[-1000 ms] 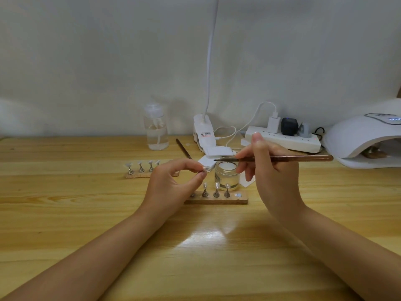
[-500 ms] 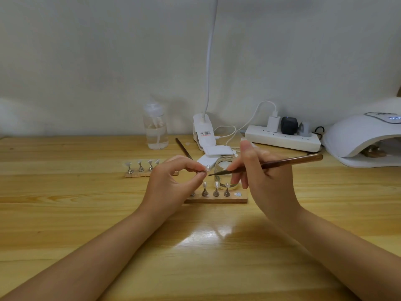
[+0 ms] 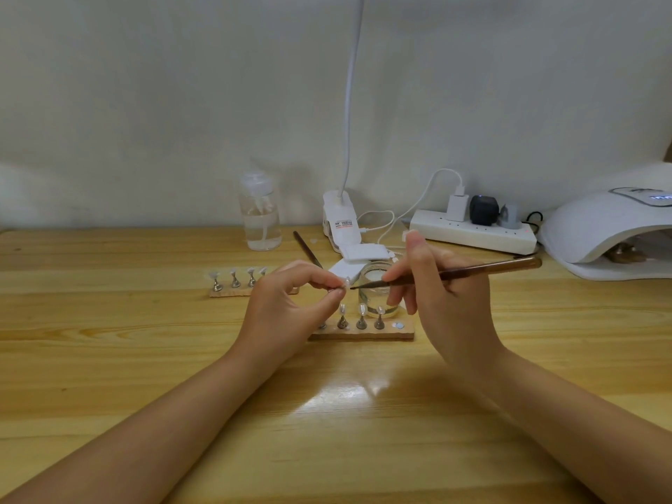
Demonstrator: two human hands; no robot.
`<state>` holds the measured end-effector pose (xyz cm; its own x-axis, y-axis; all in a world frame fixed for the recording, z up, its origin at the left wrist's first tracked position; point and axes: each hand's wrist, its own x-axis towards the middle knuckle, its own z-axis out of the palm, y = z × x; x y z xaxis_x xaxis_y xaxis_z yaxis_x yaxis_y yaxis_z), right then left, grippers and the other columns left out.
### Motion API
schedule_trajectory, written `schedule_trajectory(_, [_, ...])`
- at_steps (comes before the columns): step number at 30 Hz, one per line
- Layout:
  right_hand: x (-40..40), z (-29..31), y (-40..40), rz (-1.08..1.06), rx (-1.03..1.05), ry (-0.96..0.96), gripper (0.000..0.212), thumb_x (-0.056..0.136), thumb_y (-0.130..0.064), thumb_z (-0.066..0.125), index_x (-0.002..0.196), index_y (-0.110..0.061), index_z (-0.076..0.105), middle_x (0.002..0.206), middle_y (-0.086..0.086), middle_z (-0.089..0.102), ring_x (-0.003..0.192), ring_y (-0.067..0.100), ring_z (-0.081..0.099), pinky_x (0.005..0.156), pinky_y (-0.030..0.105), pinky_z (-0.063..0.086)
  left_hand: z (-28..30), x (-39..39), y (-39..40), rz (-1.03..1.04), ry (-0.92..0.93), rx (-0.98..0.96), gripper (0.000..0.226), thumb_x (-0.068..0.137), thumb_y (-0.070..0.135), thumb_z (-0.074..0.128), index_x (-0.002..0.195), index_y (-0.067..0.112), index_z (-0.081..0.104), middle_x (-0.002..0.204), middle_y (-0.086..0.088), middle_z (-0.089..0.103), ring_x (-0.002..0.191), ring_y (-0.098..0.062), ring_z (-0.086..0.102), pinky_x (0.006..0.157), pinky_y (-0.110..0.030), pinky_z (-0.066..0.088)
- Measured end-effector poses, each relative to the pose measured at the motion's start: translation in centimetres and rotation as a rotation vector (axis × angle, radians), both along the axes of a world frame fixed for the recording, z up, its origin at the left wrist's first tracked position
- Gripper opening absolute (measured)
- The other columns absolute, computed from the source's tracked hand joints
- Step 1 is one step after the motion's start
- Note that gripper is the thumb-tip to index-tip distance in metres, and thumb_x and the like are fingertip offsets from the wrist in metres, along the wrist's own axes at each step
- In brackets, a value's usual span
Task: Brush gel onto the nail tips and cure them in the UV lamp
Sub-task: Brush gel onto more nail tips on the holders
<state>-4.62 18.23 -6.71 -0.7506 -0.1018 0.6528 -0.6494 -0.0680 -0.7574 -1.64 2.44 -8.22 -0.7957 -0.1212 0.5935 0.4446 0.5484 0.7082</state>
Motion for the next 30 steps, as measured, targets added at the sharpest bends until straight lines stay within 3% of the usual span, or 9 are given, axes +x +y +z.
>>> schedule_trajectory(6, [0.12,-0.04,-0.11,-0.018,0.069,-0.028,0.038,0.083,-0.039,0.044,0.069,-0.013,0.067,0.054,0.001,0.062,0.046,0.002,0.054,0.058,0.01,0.041,-0.09,-0.06,-0.05,-0.004,-0.004,-0.005,0.028,0.072,0.007,0.073,0.073,0.034,0.066,0.074,0.011,0.066,0.077,-0.002,0.059,0.079,-0.024,0.045])
schedule_trajectory(10, [0.2,-0.1,-0.07,0.01,0.03,-0.014,0.041,0.088,-0.036,0.045,0.064,-0.01,0.066,0.048,0.003,0.058,0.041,0.002,0.051,0.051,0.009,0.039,-0.08,-0.12,-0.03,0.004,-0.003,-0.009,0.032,0.071,0.005,0.074,0.072,0.035,0.064,0.07,0.015,0.064,0.076,-0.001,0.058,0.075,-0.011,0.041])
schedule_trajectory(15, [-0.12,-0.18,-0.06,-0.032,0.016,-0.004,0.039,0.092,-0.033,0.045,0.063,-0.015,0.065,0.049,0.001,0.058,0.041,0.002,0.05,0.053,0.011,0.038,-0.05,-0.12,-0.02,0.003,-0.01,-0.01,0.032,0.071,0.004,0.074,0.071,0.034,0.064,0.072,0.013,0.064,0.076,-0.003,0.058,0.074,-0.008,0.04])
schedule_trajectory(20, [0.2,-0.34,-0.07,-0.012,0.058,-0.028,0.039,0.085,-0.037,0.044,0.069,-0.01,0.067,0.054,0.003,0.061,0.045,0.002,0.054,0.058,0.01,0.04,-0.03,-0.15,0.04,0.007,-0.014,-0.014,0.032,0.071,0.003,0.074,0.071,0.033,0.064,0.072,0.012,0.064,0.075,-0.003,0.058,0.074,-0.008,0.04])
schedule_trajectory(24, [0.3,-0.23,-0.08,0.013,-0.003,-0.02,0.04,0.087,-0.035,0.045,0.062,-0.011,0.066,0.046,0.009,0.057,0.039,0.003,0.049,0.048,0.011,0.038,-0.06,-0.12,-0.05,0.006,-0.02,-0.006,0.029,0.071,0.004,0.073,0.072,0.032,0.065,0.071,0.013,0.065,0.075,-0.002,0.059,0.075,-0.008,0.04])
schedule_trajectory(30, [0.37,-0.01,-0.1,-0.034,-0.011,-0.074,0.036,0.086,-0.037,0.045,0.066,-0.016,0.066,0.054,0.005,0.063,0.039,0.007,0.047,0.045,0.018,0.042,0.02,0.05,0.02,0.004,-0.047,0.001,0.022,0.073,0.008,0.073,0.073,0.03,0.067,0.074,0.011,0.067,0.077,-0.002,0.06,0.083,-0.024,0.045])
